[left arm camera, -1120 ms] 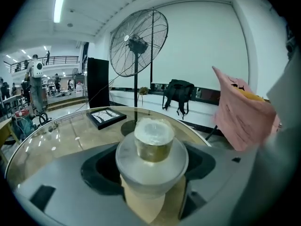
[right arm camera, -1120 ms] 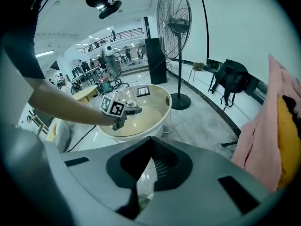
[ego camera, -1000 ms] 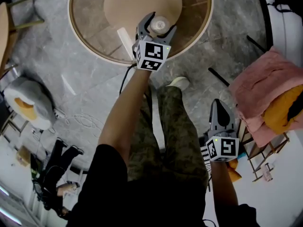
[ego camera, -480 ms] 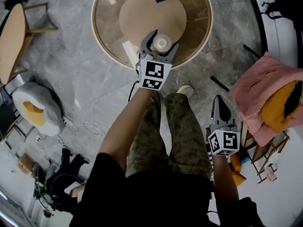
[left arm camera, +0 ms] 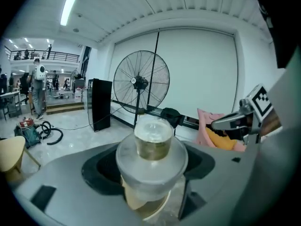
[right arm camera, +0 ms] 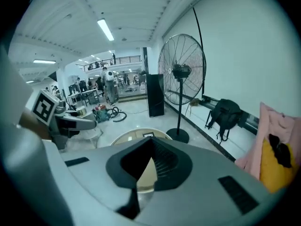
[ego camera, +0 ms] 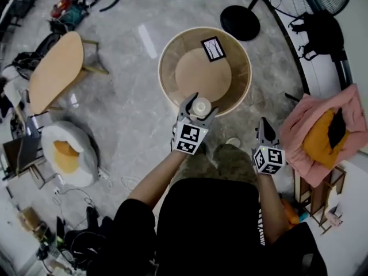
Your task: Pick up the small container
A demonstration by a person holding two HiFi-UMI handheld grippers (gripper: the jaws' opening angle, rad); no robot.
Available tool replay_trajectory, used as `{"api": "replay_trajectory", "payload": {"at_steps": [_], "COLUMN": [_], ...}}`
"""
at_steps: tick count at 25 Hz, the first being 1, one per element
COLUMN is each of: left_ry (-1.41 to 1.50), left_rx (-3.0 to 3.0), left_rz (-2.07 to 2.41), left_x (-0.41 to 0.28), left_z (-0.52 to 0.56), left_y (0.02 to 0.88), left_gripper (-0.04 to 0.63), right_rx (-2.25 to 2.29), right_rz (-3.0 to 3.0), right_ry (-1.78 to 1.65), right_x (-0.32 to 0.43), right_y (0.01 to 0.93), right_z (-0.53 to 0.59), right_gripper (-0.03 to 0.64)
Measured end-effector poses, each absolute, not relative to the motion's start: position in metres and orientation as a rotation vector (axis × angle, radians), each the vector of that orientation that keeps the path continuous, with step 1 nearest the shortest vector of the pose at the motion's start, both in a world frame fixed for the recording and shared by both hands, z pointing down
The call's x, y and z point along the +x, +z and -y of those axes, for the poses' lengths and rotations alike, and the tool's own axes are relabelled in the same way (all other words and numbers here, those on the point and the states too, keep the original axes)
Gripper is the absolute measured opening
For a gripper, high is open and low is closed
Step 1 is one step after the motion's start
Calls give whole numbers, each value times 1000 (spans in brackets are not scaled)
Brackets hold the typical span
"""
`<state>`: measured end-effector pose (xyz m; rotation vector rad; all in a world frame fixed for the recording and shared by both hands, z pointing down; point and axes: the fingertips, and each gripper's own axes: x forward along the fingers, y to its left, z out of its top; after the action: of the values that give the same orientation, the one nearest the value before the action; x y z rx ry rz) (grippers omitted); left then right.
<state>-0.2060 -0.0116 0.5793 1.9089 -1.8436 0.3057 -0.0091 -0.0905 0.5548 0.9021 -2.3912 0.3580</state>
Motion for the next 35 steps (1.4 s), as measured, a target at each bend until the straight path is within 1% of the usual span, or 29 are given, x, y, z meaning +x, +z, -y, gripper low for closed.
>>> {"api": "replay_trajectory", "payload": {"at_steps": [7, 15, 19, 25, 35], "left_ry": [171, 143, 116, 74, 42], "left_rx": [1777, 1635, 1544, 1442, 1368], "left_rz": [1974, 2187, 2255, 2328, 2367], "left_x": [-216, -222, -217, -206, -182], "left_z": [-33, -35, -23, 14, 58], "left_y": [483, 414, 402, 408, 401], "left_gripper": [350, 348, 348, 348, 348], "right_rx": [800, 536, 446, 427, 355], "right_rz": [2504, 2662, 2744, 2793, 2806], "right_ry": [339, 246, 191, 133, 142], "right_x": [-37, -76, -92, -96, -86], "right_y": [478, 409, 381, 367, 366], "right_z": [67, 111, 158, 228, 271], "right_gripper": [15, 15, 15, 15, 15]}}
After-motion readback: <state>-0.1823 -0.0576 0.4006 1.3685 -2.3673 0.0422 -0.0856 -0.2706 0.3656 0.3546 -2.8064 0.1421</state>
